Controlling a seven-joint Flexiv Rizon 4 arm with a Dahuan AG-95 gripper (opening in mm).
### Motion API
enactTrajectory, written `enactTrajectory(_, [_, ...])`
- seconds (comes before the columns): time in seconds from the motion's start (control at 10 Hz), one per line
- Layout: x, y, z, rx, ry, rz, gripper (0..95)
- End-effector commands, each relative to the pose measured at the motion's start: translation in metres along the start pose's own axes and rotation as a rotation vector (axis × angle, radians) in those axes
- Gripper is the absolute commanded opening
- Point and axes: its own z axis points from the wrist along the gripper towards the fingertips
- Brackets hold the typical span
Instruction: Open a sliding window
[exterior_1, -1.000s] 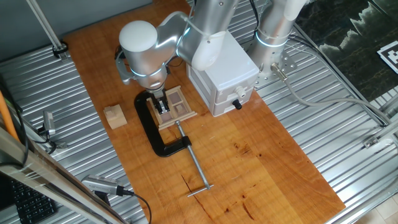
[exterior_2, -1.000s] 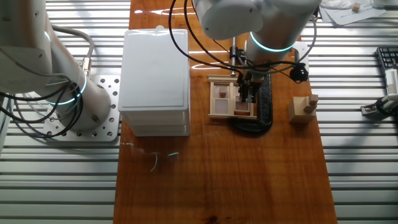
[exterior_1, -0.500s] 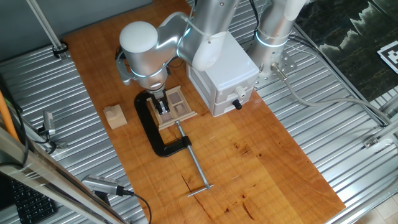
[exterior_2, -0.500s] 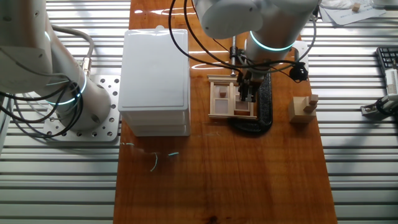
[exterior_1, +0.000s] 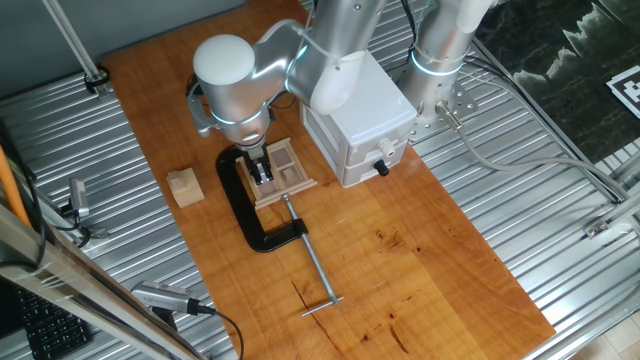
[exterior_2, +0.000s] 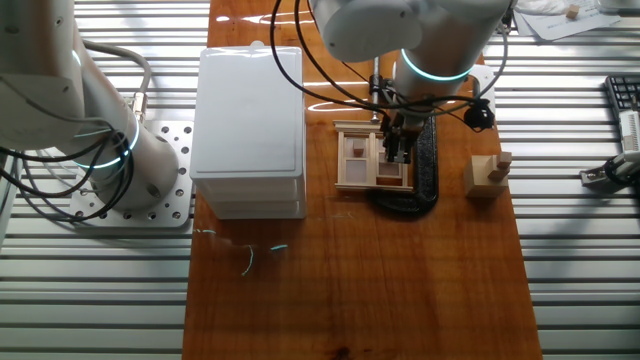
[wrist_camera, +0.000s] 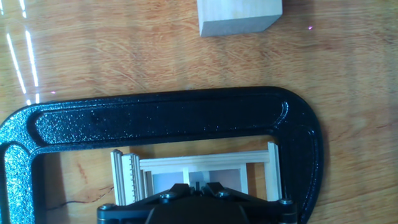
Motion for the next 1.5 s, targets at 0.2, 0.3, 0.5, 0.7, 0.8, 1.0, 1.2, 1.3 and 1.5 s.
enactTrajectory(0.2, [0.0001,0.0010,0.0025,-0.003,0.000,-0.002,0.0])
enactTrajectory(0.3, [0.0002,0.0011,0.0025,-0.003,0.000,-0.003,0.0])
enactTrajectory(0.5, [0.0002,0.0013,0.0025,-0.005,0.000,-0.003,0.0])
enactTrajectory(0.7, [0.0003,0.0017,0.0025,-0.008,0.000,-0.005,0.0])
enactTrajectory(0.8, [0.0003,0.0020,0.0025,-0.008,-0.001,-0.004,0.0])
enactTrajectory(1.0, [0.0004,0.0025,0.0025,-0.007,-0.002,-0.003,0.0])
enactTrajectory(1.2, [0.0005,0.0031,0.0026,-0.008,-0.002,-0.003,0.0])
enactTrajectory(1.3, [0.0006,0.0036,0.0026,-0.008,-0.003,-0.001,0.0])
enactTrajectory(1.5, [0.0010,0.0049,0.0023,-0.007,-0.001,0.000,0.0])
